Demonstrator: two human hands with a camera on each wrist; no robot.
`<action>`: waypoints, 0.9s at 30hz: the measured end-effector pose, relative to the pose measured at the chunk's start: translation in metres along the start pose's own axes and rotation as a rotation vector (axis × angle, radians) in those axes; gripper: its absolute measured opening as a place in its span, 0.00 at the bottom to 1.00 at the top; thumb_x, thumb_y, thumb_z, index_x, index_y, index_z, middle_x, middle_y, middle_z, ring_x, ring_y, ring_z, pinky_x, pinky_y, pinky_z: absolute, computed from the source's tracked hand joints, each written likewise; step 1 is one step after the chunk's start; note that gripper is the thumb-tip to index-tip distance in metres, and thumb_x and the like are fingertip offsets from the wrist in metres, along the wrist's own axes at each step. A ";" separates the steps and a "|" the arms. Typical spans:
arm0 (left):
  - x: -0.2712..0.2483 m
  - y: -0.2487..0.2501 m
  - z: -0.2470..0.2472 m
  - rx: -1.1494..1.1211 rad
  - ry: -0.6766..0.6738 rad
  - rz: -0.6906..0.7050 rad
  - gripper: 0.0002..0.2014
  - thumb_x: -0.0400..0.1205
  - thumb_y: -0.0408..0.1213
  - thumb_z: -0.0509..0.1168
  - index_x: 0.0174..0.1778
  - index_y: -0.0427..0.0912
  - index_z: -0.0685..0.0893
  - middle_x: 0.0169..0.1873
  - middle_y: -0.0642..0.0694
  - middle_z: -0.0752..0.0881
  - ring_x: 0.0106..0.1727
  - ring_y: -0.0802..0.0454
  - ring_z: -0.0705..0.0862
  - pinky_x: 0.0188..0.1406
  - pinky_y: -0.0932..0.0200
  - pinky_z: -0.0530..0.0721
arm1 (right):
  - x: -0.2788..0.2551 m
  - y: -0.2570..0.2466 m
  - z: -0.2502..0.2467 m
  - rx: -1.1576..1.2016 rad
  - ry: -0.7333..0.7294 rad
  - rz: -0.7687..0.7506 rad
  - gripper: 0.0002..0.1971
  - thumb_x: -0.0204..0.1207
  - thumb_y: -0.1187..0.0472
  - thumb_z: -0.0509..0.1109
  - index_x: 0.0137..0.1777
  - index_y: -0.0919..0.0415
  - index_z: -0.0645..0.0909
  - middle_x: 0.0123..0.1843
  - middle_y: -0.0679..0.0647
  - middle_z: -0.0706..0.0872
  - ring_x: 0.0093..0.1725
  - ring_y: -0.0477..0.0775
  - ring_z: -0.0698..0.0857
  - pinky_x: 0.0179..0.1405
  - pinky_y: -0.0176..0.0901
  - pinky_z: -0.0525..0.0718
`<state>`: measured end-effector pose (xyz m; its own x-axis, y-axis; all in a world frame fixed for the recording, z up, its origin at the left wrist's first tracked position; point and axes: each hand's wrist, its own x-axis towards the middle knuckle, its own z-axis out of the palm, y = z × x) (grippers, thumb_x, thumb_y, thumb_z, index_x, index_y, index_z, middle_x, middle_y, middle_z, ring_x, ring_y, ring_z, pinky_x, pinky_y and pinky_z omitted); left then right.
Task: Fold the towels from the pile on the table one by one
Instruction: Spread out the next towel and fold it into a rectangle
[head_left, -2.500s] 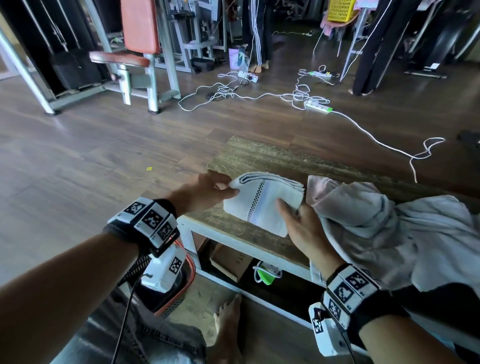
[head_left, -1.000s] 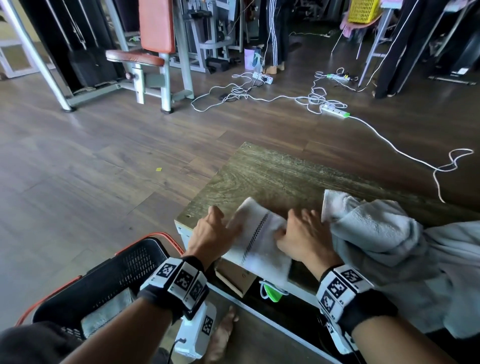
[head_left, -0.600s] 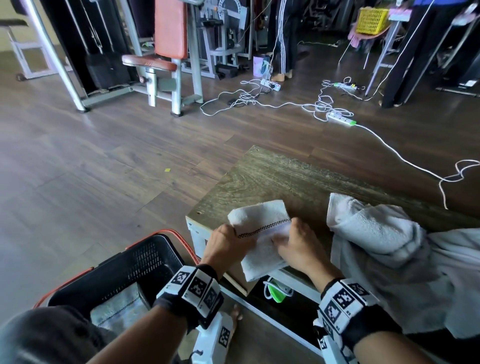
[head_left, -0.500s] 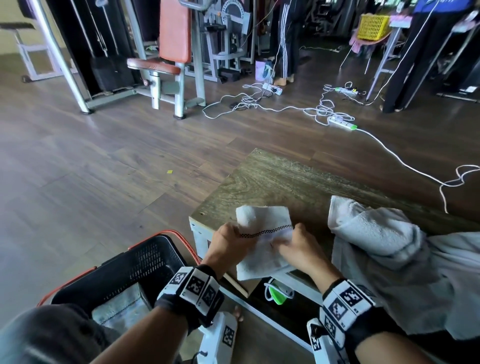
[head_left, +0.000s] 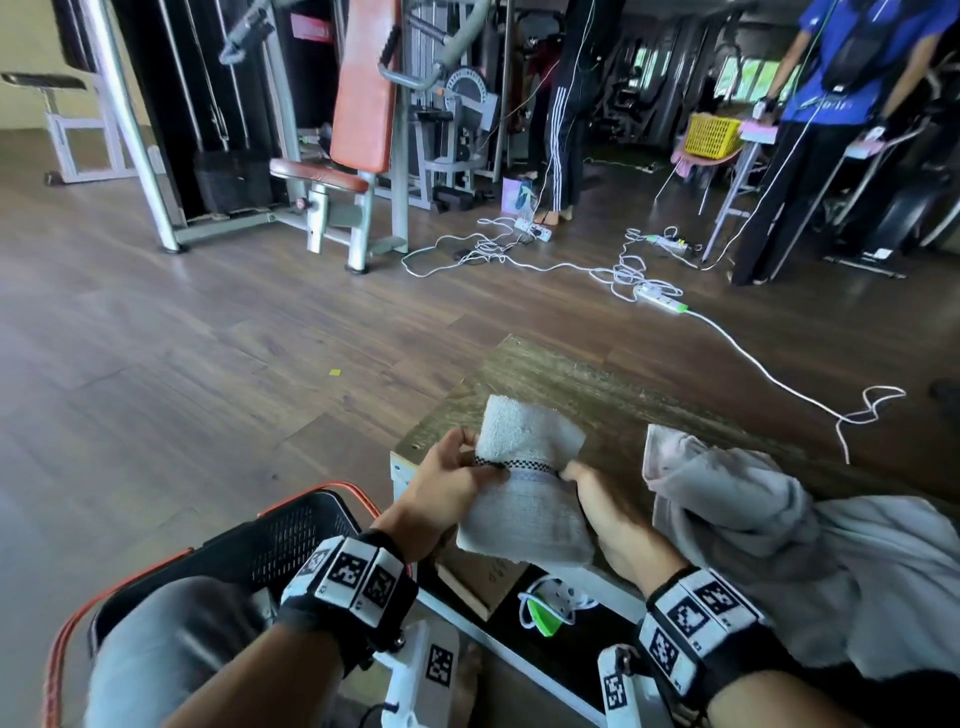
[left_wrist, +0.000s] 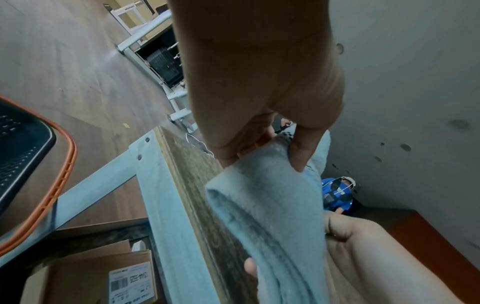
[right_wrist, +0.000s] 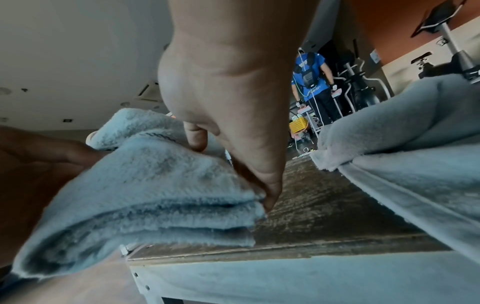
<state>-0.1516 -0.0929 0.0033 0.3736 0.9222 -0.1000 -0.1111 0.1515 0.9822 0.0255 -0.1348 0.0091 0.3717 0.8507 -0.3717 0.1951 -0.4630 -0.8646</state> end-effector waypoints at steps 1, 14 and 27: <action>-0.002 0.005 -0.001 -0.026 -0.008 0.002 0.17 0.72 0.23 0.72 0.54 0.31 0.76 0.44 0.36 0.89 0.42 0.44 0.89 0.38 0.53 0.87 | -0.003 -0.003 0.001 0.046 -0.020 0.026 0.12 0.82 0.54 0.58 0.39 0.55 0.77 0.45 0.59 0.83 0.48 0.58 0.81 0.50 0.49 0.74; -0.013 0.056 -0.027 0.079 0.070 0.026 0.21 0.74 0.46 0.77 0.54 0.39 0.77 0.47 0.38 0.89 0.41 0.44 0.90 0.38 0.49 0.88 | -0.025 -0.034 0.008 0.190 0.079 -0.054 0.25 0.57 0.47 0.72 0.52 0.59 0.81 0.54 0.61 0.88 0.54 0.63 0.87 0.64 0.66 0.83; 0.023 -0.008 0.005 0.546 0.160 0.002 0.24 0.78 0.44 0.73 0.67 0.43 0.74 0.59 0.37 0.85 0.56 0.42 0.85 0.54 0.50 0.85 | -0.012 0.013 0.000 -0.378 0.378 -0.073 0.26 0.78 0.61 0.67 0.74 0.60 0.62 0.67 0.63 0.78 0.56 0.61 0.80 0.55 0.48 0.82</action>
<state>-0.1377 -0.0745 -0.0065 0.2251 0.9711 -0.0794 0.3962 -0.0168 0.9180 0.0238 -0.1515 0.0024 0.6322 0.7674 -0.1070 0.5200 -0.5226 -0.6757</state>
